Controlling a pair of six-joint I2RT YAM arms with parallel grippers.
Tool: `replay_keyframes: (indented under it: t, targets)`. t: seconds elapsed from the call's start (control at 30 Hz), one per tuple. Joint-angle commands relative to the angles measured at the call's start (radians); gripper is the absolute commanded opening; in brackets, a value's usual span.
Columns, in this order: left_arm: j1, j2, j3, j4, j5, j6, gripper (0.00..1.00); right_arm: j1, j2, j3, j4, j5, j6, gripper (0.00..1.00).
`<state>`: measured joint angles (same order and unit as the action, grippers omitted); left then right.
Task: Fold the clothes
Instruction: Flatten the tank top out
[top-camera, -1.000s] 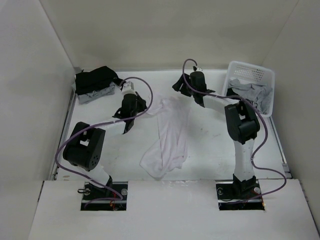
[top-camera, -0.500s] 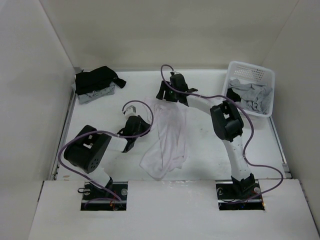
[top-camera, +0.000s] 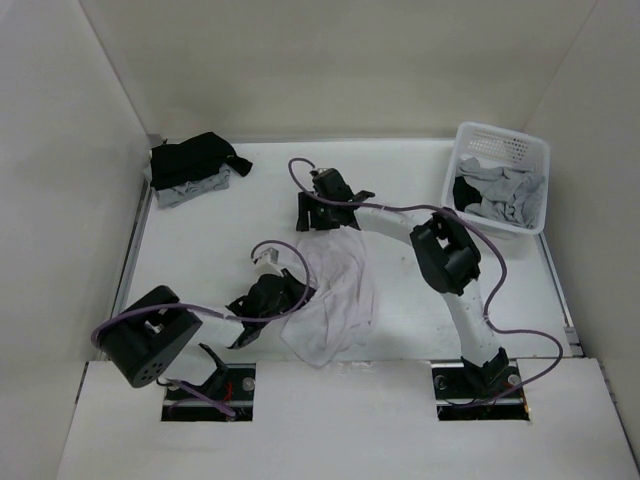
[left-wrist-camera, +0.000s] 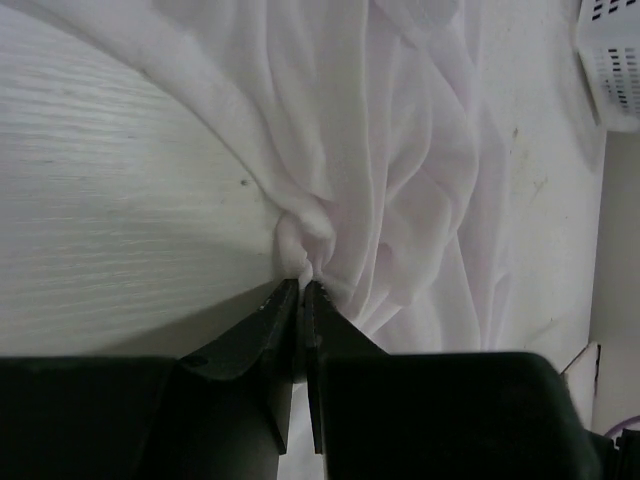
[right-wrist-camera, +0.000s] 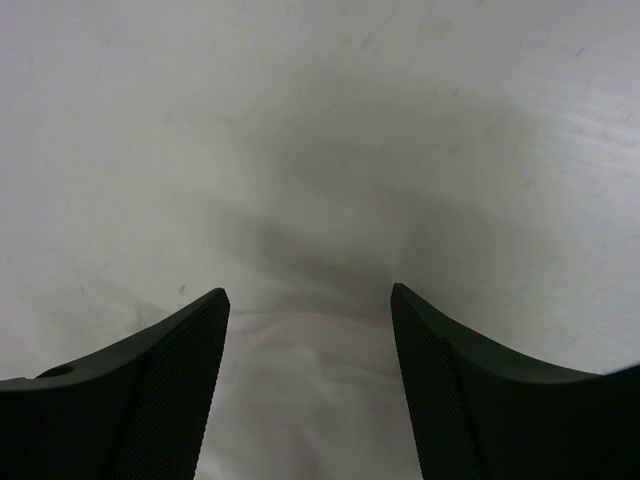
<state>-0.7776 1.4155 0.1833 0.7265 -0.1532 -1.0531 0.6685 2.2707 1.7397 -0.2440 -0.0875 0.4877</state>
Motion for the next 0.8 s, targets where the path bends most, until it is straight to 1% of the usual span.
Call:
replay_keyframes:
  t: [0.0,0.03,0.07,0.13,0.17,0.2,0.27,0.33,0.4,0.47,0.57,0.67,0.77]
  targets:
    - [0.047,-0.108,-0.030,0.010,-0.037,-0.019,0.06,0.027,-0.083,-0.086,-0.034,0.044,-0.017,0.68]
    - [0.068,-0.151,-0.030,-0.007,-0.023,-0.007,0.06,0.032,-0.097,-0.112,-0.035,0.052,-0.023,0.65]
    - [0.083,-0.182,-0.027,-0.022,-0.014,0.004,0.06,0.035,-0.121,-0.150,-0.028,0.055,-0.027,0.57]
    - [0.122,-0.263,-0.002,-0.082,0.001,0.028,0.06,0.035,-0.173,-0.222,0.003,0.061,-0.018,0.33]
    - [0.143,-0.309,0.027,-0.123,0.006,0.047,0.06,0.035,-0.210,-0.268,0.050,0.069,-0.009,0.26]
    - [0.157,-0.340,0.054,-0.154,0.009,0.060,0.06,0.033,-0.256,-0.319,0.114,0.077,0.003,0.21]
    - [0.172,-0.384,0.122,-0.193,0.017,0.090,0.05,0.020,-0.350,-0.399,0.233,0.083,0.028,0.15]
    - [0.183,-0.426,0.217,-0.222,0.015,0.134,0.05,0.003,-0.430,-0.424,0.282,0.092,0.048,0.08]
    - [0.192,-0.434,0.324,-0.239,0.006,0.182,0.05,-0.004,-0.503,-0.422,0.288,0.104,0.048,0.03]
    - [0.211,-0.412,0.434,-0.255,0.009,0.206,0.05,-0.005,-0.594,-0.428,0.305,0.141,0.043,0.02]
    - [0.235,-0.374,0.569,-0.262,0.021,0.220,0.05,-0.005,-0.758,-0.450,0.318,0.196,0.034,0.01]
    - [0.258,-0.369,0.674,-0.271,0.044,0.225,0.05,0.003,-0.940,-0.502,0.324,0.239,0.005,0.02]
    - [0.274,-0.412,0.754,-0.289,0.047,0.257,0.05,0.068,-1.146,-0.561,0.307,0.326,-0.052,0.02]
